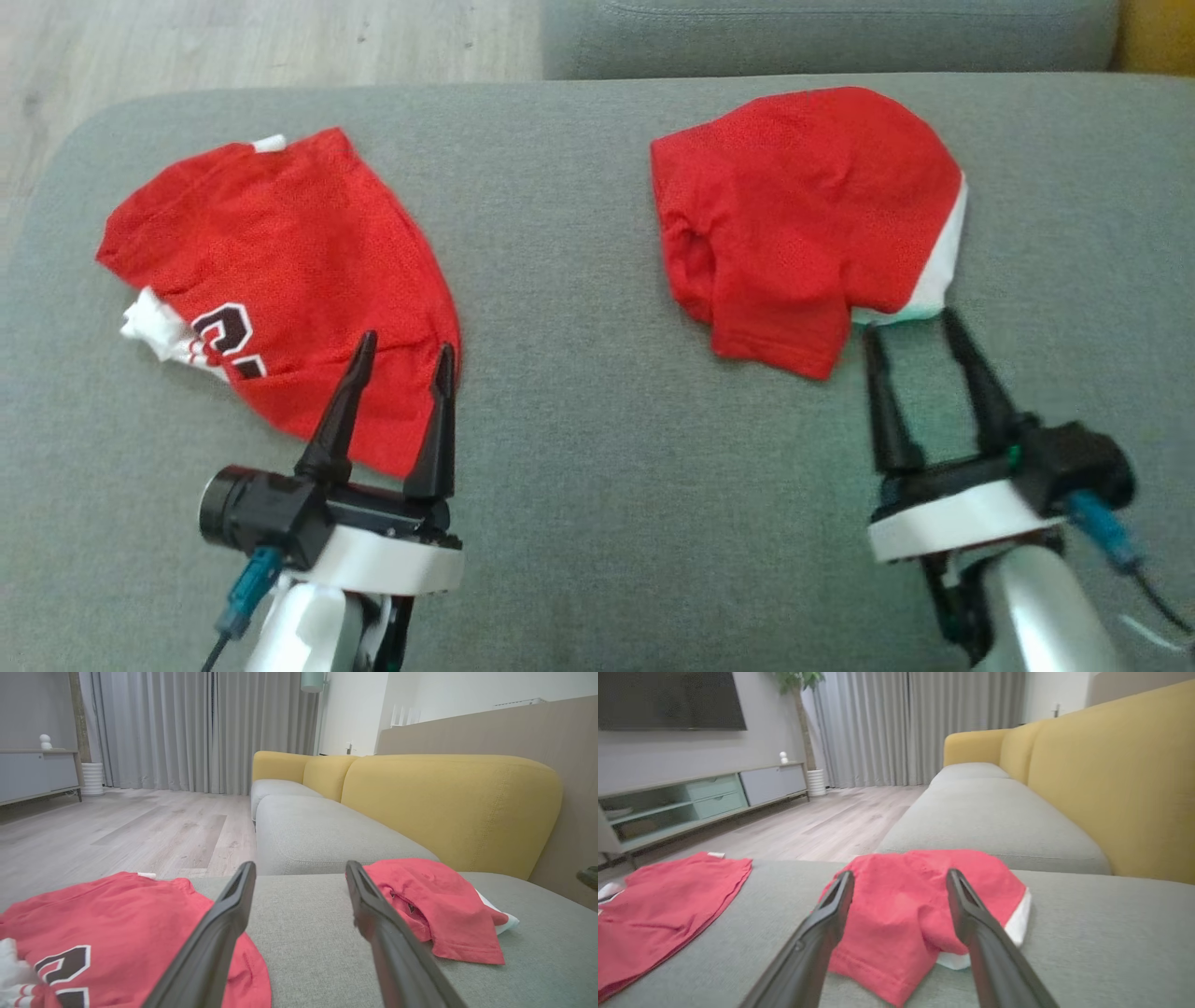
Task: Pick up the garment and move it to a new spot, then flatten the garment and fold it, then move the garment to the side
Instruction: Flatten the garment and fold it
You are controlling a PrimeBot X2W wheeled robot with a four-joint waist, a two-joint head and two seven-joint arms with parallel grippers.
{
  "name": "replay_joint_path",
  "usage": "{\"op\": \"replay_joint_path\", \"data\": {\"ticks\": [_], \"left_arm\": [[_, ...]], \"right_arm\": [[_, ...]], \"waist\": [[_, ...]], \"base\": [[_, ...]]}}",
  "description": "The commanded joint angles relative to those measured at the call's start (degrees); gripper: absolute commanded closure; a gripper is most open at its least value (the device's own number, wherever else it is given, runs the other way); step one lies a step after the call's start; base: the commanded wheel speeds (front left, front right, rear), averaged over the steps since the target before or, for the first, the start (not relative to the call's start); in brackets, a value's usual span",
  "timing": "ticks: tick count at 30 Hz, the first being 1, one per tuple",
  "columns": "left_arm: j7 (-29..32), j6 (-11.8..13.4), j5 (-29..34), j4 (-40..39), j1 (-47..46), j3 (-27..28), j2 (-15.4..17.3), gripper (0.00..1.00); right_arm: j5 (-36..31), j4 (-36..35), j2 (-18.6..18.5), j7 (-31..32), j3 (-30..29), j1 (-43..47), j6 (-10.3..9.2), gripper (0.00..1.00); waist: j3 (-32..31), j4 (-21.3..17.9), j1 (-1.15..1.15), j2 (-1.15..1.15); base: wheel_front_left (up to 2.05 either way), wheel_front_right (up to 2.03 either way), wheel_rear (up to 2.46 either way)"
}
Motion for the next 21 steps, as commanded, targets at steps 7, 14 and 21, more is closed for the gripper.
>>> {"op": "replay_joint_path", "data": {"ticks": [7, 14, 21], "left_arm": [[-0.3, -1.5, 1.0, -0.8, -2.4, 2.5, -1.3, 0.00], [-0.3, -2.0, 0.7, 0.8, -3.5, 1.5, -1.8, 0.00], [-0.3, -1.8, -0.7, 1.3, -4.4, 1.6, -1.9, 0.00]], "right_arm": [[-6.3, 7.5, -0.2, -0.6, 5.9, -6.3, -0.04, 0.00], [-13.5, 22.7, -0.2, 1.8, 3.5, -13.4, -0.04, 0.00], [-17.5, 32.3, -0.2, 4.2, 1.5, -18.8, -0.04, 0.00]], "waist": [[2.0, 3.4, 0.00, 0.00], [4.2, 7.3, 0.00, 0.00], [6.1, 10.4, 0.00, 0.00]], "base": [[0.00, 0.00, 0.00], [0.00, 0.00, 0.00], [0.00, 0.00, 0.00]]}}
